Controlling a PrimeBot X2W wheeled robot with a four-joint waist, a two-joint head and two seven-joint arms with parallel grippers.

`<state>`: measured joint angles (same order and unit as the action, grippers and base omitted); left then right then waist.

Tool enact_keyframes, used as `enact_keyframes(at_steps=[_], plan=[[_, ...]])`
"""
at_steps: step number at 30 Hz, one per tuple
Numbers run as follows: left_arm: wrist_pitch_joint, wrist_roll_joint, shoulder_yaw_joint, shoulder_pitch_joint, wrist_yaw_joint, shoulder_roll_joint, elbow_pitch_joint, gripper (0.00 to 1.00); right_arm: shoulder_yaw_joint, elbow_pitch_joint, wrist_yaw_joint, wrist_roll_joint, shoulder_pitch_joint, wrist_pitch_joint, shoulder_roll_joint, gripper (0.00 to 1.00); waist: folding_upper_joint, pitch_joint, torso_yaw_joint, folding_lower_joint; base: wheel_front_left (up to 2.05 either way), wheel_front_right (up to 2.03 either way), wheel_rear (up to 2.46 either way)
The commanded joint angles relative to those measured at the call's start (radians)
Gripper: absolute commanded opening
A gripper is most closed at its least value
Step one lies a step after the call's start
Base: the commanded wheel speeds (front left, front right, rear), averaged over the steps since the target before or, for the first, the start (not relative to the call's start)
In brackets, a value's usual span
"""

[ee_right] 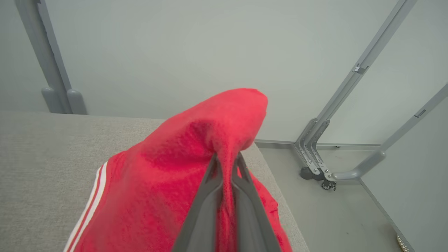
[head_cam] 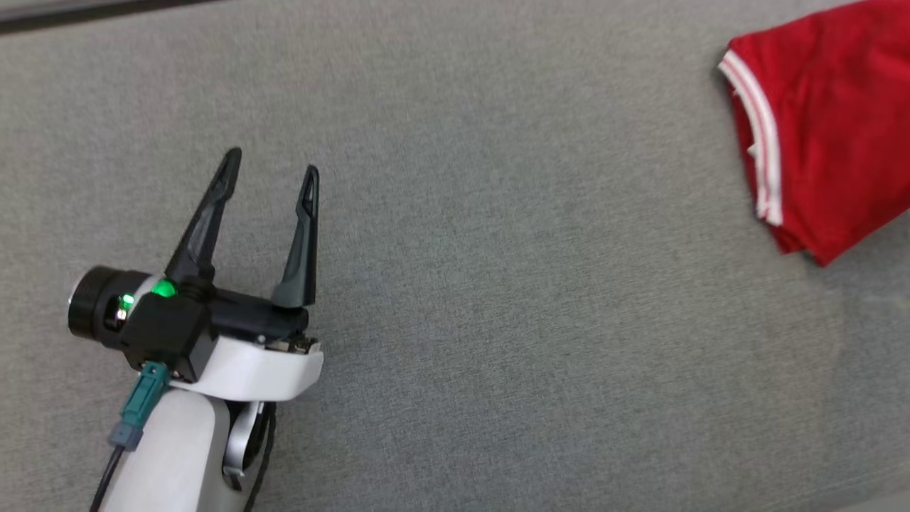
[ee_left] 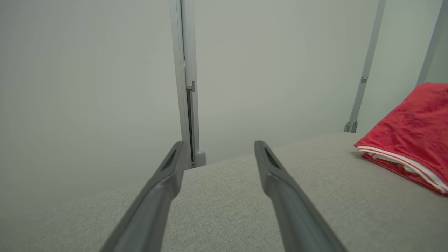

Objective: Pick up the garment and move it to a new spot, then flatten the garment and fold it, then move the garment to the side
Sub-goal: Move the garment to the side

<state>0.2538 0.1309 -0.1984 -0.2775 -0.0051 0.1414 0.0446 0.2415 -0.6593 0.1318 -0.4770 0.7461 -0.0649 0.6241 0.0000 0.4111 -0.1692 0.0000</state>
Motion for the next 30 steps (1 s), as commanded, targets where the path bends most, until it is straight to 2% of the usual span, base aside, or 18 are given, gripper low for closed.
enact_keyframes(at_steps=[1, 6, 13, 14, 15, 16, 25, 30], plan=[[-0.006, -0.01, -0.002, -0.037, -0.006, 0.011, 0.018, 1.0, -0.019, -0.018, -0.002, -0.003, 0.033, 0.003, 0.031, 0.0, 0.0, 0.084, 0.01, 0.0, 0.0, 0.0, 0.0], [-0.026, -0.03, -0.012, -0.1, -0.017, 0.031, 0.066, 1.0, -0.066, -0.096, -0.002, -0.001, 0.098, 0.009, 0.073, 0.0, 0.0, 0.188, 0.014, 0.0, 0.0, 0.0, 0.0], [-0.051, -0.056, -0.034, -0.163, -0.033, 0.055, 0.119, 1.0, -0.102, -0.233, -0.002, 0.025, 0.177, -0.023, 0.074, 0.0, 0.0, 0.259, 0.003, 0.0, 0.0, 0.0, 0.0], [-0.055, -0.055, -0.037, -0.168, -0.036, 0.057, 0.123, 1.0, -0.108, -0.256, -0.002, 0.03, 0.184, -0.027, 0.068, 0.28, 0.0, 0.262, 0.0, 0.0, 0.0, 0.0, 0.0], [-0.056, -0.056, -0.04, -0.17, -0.037, 0.057, 0.126, 1.0, -0.115, -0.279, -0.002, 0.025, 0.192, -0.031, 0.057, 0.4, 0.0, 0.263, -0.003, 0.0, 0.0, 0.0, 0.0], [-0.058, -0.057, -0.044, -0.172, -0.038, 0.057, 0.128, 1.0, -0.12, -0.302, -0.002, 0.029, 0.198, -0.031, 0.053, 1.0, 0.0, 0.263, -0.006, 0.0, 0.0, 0.0, 0.0], [-0.051, -0.045, -0.057, -0.144, -0.027, 0.05, 0.106, 1.0, -0.147, -0.411, -0.002, 0.028, 0.2, -0.119, -0.011, 1.0, 0.0, 0.2, -0.035, 0.0, 0.0, 0.0, 0.0], [-0.043, -0.025, -0.049, -0.101, -0.012, 0.049, 0.074, 1.0, -0.13, -0.38, -0.002, -0.006, 0.146, -0.165, -0.067, 1.0, 0.0, 0.116, -0.059, 0.0, 0.0, 0.0, 0.0]])
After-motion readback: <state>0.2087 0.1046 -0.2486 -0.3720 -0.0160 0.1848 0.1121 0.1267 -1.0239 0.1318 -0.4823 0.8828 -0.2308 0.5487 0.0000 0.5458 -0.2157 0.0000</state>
